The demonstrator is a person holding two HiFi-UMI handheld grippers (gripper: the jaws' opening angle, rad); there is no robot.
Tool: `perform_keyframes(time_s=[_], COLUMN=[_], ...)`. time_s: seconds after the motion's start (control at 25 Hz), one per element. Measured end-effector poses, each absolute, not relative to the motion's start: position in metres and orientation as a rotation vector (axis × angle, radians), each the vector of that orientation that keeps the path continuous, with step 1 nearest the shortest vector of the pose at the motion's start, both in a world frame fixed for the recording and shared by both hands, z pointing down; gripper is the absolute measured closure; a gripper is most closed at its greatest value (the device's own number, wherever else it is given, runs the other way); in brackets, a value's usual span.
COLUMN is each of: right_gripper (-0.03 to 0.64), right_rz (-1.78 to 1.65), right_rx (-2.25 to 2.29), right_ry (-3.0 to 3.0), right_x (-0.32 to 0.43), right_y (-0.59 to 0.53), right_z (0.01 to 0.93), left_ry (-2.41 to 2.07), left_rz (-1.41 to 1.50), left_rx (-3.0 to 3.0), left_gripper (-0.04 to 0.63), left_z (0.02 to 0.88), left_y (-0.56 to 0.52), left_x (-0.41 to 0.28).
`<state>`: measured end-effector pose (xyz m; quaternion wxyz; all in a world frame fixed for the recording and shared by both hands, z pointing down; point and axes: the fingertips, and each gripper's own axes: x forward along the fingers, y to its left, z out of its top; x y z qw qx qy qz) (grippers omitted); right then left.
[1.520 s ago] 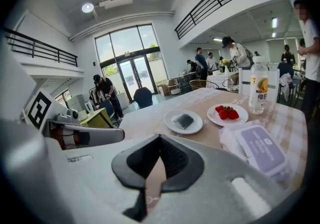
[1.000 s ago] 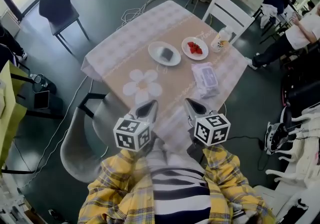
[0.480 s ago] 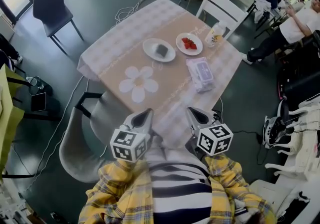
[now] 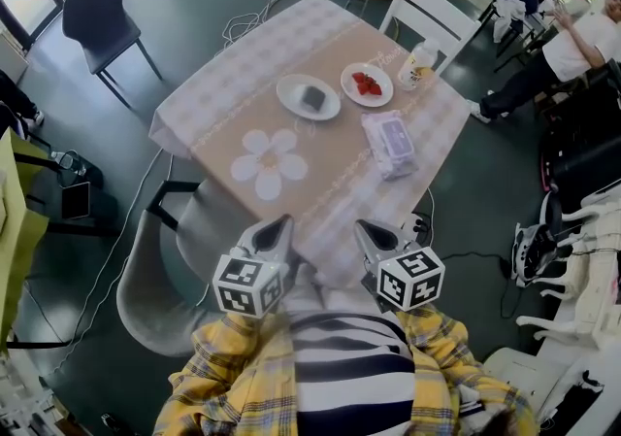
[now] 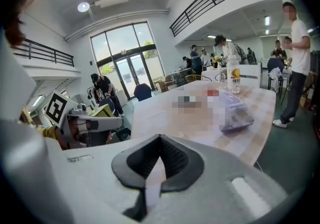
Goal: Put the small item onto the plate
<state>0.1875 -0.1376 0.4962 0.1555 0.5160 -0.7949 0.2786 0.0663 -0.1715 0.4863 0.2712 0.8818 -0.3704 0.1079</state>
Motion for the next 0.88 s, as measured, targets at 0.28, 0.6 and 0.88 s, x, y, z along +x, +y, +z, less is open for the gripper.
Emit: perform_keyframes(time_s=[0.28, 0.6, 0.88], right_gripper=[0.618, 0.618, 0.618], right_rz=[0.801, 0.83, 0.815], right_rx=[1.462, 1.468, 1.453], right_ry=[-2.282, -2.259, -2.272], right_x=[0.183, 0.186, 0.185], right_y=[-0.139, -0.144, -0.154], right_z=[0.498, 0.503, 0.5], left_ry=[-0.999, -1.001, -0.977], left_rz=[0.29, 0.292, 0.29], left_rx=[2.362, 2.346, 2.353], left_gripper=[0.594, 0.594, 0.594], left_z=[0.489, 0.493, 0.492], left_y=[-0.172, -0.178, -0.184], left_x=[0.064, 0.067, 0.078])
